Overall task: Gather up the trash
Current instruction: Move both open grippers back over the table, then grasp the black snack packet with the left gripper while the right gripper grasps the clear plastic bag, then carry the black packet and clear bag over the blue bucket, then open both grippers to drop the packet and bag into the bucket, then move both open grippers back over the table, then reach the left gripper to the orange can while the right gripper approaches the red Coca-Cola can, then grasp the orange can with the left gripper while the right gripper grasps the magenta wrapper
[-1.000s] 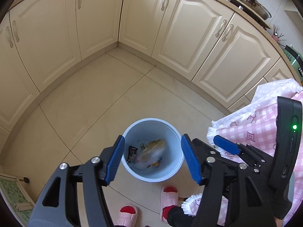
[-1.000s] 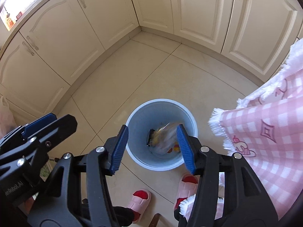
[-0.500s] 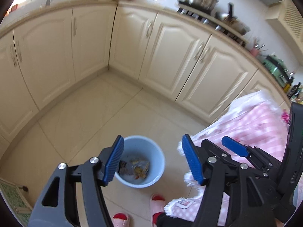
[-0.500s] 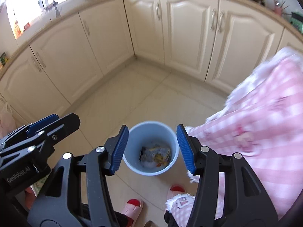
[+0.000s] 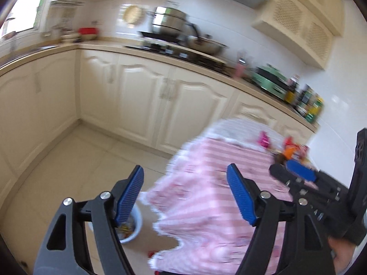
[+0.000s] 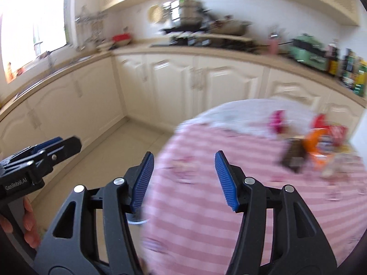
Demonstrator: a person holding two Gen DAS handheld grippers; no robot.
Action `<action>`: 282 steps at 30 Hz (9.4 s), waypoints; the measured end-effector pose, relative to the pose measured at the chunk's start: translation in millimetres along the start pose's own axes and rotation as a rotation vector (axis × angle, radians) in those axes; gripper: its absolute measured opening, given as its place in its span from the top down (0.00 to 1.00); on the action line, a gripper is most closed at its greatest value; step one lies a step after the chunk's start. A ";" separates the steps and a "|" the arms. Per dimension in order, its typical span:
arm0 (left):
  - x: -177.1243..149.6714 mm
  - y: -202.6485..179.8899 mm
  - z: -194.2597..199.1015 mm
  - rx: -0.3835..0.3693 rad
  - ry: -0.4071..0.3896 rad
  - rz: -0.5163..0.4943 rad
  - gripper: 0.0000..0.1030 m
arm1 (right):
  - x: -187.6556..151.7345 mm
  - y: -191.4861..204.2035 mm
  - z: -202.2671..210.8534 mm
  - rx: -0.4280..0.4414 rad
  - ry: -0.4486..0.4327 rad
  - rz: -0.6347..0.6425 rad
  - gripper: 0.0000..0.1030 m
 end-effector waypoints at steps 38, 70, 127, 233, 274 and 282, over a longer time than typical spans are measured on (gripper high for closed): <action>14.6 -257.8 -228.6 -0.219 0.343 -0.534 0.62 | 53.3 -362.9 -41.9 -0.313 0.123 -0.404 0.39; 8.0 -170.2 -101.9 -0.310 0.197 -0.275 0.65 | 56.1 -234.3 77.3 -0.235 -0.114 -0.266 0.92; -323.0 261.3 -243.5 0.042 0.665 0.344 0.65 | -334.4 166.4 -392.4 -0.093 0.821 0.121 0.44; 73.1 -278.2 -182.1 -0.370 0.166 -0.168 0.90 | 94.9 -298.3 -31.1 -0.354 0.013 -0.104 0.29; 18.8 -156.4 -190.3 -0.217 0.270 -0.050 0.68 | 44.8 -185.2 -67.8 -0.156 0.142 -0.061 0.28; 37.5 -133.7 -171.5 -0.146 0.163 -0.032 0.72 | 55.0 -171.7 -83.5 -0.107 0.150 -0.114 0.28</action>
Point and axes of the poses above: each gripper's, at about its wrist camera, not at the fingertips, and z roughly against the way its jaws point, y to its left, x to its top, the point moved 10 cm from there along -z, roughly the way its jaws point, and after that the axes turned 15 degrees about -z, right-handed, at the moved point
